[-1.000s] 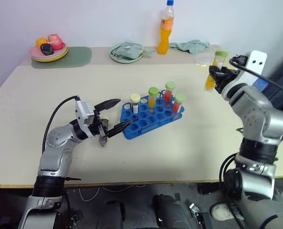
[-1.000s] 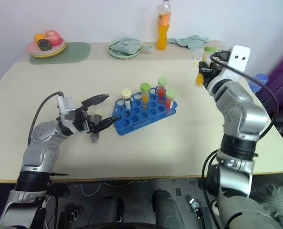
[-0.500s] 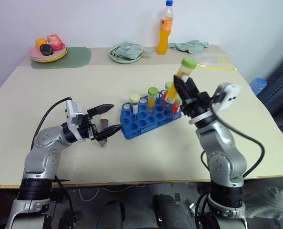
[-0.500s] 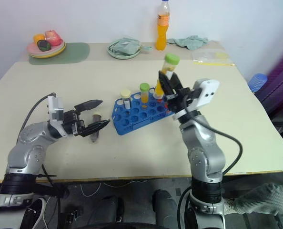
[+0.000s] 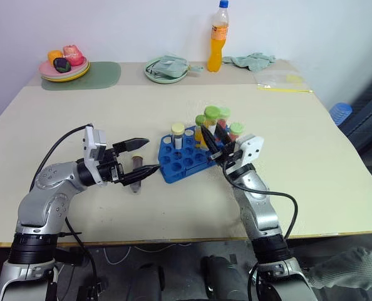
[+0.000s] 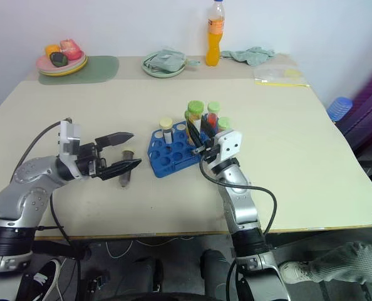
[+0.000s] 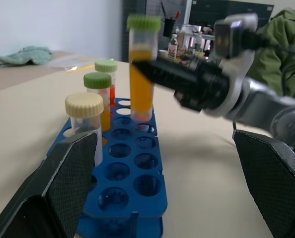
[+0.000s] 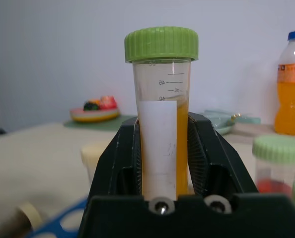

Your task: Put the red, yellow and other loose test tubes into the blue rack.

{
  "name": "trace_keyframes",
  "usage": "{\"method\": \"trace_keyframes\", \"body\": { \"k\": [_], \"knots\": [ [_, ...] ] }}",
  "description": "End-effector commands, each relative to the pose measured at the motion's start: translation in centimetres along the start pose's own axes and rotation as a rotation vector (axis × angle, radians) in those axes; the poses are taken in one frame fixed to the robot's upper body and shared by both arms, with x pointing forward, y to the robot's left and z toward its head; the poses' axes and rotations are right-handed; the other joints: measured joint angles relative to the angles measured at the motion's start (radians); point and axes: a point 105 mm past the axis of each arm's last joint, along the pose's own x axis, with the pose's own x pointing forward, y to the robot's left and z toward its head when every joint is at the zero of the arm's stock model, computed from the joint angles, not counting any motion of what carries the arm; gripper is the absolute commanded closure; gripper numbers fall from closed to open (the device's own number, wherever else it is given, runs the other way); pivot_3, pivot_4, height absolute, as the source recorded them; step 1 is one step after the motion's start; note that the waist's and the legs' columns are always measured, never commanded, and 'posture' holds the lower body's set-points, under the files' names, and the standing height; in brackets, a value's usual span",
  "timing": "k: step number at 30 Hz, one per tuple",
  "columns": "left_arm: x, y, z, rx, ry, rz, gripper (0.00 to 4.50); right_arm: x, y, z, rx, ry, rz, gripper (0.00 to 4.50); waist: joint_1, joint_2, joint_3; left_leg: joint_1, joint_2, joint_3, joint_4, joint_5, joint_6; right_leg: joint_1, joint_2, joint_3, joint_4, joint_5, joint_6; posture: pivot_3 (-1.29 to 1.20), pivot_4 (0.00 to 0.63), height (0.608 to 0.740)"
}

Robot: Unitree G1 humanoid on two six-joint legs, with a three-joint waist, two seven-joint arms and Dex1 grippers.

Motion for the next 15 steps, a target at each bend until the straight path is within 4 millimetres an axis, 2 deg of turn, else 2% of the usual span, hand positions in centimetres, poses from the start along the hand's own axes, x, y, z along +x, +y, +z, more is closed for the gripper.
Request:
{"method": "trace_keyframes", "body": {
  "k": [1,15],
  "knots": [
    [-0.3,-0.2,1.2,0.050,-0.014,0.003,0.00,0.2,-0.5,1.2,-0.035,-0.071,-0.010,3.64,0.000,0.000,0.000,0.000,0.000,0.000,0.000,0.000,0.000,0.000,0.000,0.000,0.000,0.000,0.000,0.00,0.150,0.740],
    [-0.1,0.0,1.2,0.056,-0.017,-0.005,0.00,-1.0,-0.8,-0.3,-0.047,-0.033,-0.037,3.64,0.000,0.000,0.000,0.000,0.000,0.000,0.000,0.000,0.000,0.000,0.000,0.000,0.000,0.000,0.000,0.00,0.150,0.740]
  ]
}}
